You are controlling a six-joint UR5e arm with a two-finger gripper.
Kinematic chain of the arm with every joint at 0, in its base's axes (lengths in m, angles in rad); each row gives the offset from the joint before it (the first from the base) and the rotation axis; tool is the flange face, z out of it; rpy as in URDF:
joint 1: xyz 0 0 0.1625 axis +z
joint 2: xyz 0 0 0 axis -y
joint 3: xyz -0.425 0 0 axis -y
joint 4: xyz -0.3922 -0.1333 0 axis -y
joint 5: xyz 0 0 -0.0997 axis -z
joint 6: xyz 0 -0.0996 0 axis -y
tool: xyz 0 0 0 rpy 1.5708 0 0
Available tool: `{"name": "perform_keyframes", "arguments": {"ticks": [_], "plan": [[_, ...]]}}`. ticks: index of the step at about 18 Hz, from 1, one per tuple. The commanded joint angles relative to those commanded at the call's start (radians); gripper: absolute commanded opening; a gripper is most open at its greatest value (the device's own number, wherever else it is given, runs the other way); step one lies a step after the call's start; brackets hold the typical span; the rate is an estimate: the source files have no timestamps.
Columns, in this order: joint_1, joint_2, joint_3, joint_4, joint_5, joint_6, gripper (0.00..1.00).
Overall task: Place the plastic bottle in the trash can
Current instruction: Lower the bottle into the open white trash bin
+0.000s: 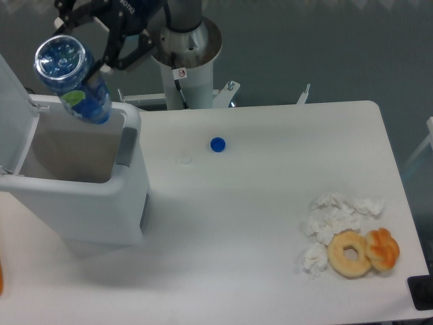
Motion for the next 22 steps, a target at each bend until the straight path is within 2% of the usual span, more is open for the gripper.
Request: {"name": "perform_keyframes", "arguments": {"ticks": [8,16,22], "plan": [[-0.034,-0.041,-0.008,0.015,0.000,0.002,0.65],[-0.063,-0.040,-0.078,0.017,0.002,0.003,0.65],[-0.065,-0.040,-0.084,0.017,0.003,0.003,0.65]]}}
